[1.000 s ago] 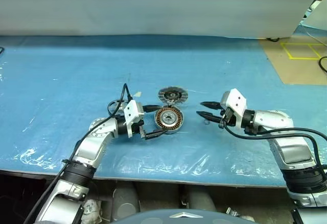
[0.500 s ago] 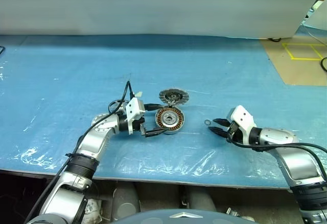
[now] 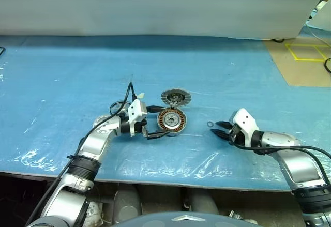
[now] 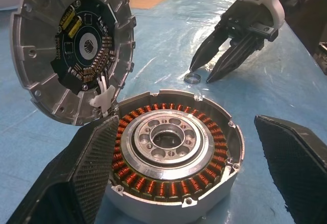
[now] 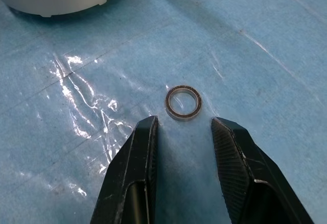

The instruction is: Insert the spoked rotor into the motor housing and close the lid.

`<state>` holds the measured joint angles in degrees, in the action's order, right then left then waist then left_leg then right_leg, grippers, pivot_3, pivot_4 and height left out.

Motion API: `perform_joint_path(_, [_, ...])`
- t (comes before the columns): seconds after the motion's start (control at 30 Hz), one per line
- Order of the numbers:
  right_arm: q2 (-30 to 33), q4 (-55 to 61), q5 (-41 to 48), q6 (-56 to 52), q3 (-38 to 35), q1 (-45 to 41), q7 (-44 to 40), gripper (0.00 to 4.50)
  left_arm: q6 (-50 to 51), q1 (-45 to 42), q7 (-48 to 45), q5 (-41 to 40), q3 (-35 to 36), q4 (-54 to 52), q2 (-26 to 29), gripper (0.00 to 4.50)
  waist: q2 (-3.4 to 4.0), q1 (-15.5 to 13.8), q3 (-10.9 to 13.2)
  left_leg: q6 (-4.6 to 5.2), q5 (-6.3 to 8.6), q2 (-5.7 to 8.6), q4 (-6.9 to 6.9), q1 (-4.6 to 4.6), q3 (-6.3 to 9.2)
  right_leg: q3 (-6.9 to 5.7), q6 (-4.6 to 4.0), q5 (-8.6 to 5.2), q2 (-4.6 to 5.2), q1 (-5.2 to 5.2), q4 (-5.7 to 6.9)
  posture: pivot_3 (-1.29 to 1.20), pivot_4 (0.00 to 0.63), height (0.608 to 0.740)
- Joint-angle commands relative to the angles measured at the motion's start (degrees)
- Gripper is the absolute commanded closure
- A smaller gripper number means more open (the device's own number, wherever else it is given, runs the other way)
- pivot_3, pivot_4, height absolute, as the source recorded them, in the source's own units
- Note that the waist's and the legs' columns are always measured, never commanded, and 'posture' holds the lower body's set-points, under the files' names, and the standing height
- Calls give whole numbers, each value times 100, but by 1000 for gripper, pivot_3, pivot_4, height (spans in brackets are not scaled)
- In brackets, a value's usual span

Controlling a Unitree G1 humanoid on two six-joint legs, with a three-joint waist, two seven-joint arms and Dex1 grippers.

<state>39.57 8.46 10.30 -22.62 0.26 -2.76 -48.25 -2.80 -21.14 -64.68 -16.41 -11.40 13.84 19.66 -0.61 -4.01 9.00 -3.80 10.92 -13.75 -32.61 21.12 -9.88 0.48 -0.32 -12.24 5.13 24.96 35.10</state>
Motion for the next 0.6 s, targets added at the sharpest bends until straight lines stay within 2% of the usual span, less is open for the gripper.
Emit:
perform_joint_path(0.03, [-66,-45,-8,80,80,-140,11,2817,-104,34,12,-7,78,-118,18,0,0,1,0,0,0,0,0,0,0,-1,0,0,0,0,0,0,150,740])
perform_joint_path(0.3, [-137,-263,-78,178,212,-305,20,2817,-90,109,67,-6,140,-193,95,0,0,-2,0,0,0,0,0,1,0,-4,0,0,0,0,0,0,150,740])
perform_joint_path(0.6, [73,-416,-164,339,101,-209,-25,2817,-97,134,90,-10,128,-187,145,0,0,-4,0,0,0,1,-2,-1,0,-4,0,0,0,-5,0,0,150,740])
